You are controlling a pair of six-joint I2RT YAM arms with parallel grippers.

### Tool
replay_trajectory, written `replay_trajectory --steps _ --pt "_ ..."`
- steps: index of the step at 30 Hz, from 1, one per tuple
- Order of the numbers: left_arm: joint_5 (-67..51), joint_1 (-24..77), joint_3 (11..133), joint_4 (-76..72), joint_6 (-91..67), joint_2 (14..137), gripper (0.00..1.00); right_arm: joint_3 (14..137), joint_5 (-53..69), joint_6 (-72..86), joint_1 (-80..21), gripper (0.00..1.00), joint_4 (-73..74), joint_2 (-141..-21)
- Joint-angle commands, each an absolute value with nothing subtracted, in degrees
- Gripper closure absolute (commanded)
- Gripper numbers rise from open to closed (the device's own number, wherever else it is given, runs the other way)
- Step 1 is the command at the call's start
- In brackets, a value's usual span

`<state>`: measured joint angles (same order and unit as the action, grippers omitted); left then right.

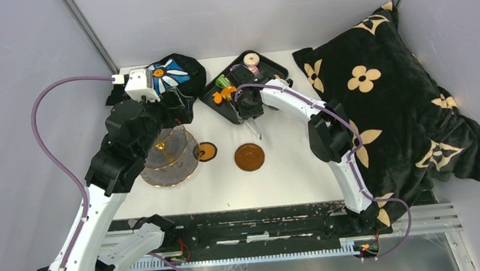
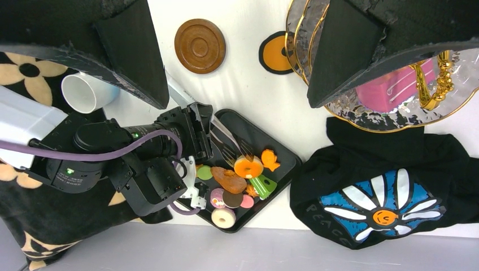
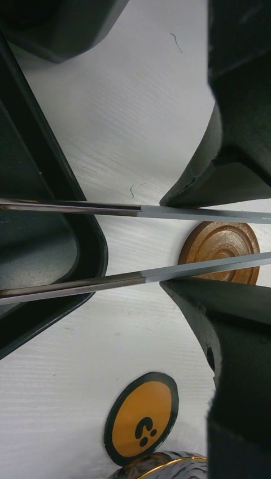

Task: Serve the afternoon tea

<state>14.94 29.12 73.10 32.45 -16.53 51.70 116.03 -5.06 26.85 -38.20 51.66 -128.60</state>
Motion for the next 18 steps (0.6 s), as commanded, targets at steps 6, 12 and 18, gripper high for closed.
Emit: replay_trajectory --steps 6,12,18 --pt "16.1 29.3 73.8 29.8 -13.7 51.2 0.01 115.5 -5.9 27.8 -38.0 0.70 45.9 -125.8" --pt "15.6 29.3 74.0 29.8 -13.9 51.2 0.01 111.6 -6.0 27.8 -38.0 0.96 44.6 -123.0" --pt "15.7 29.3 74.4 30.1 -13.9 51.1 0.01 107.3 -5.1 26.8 -38.0 0.99 43.7 -118.6"
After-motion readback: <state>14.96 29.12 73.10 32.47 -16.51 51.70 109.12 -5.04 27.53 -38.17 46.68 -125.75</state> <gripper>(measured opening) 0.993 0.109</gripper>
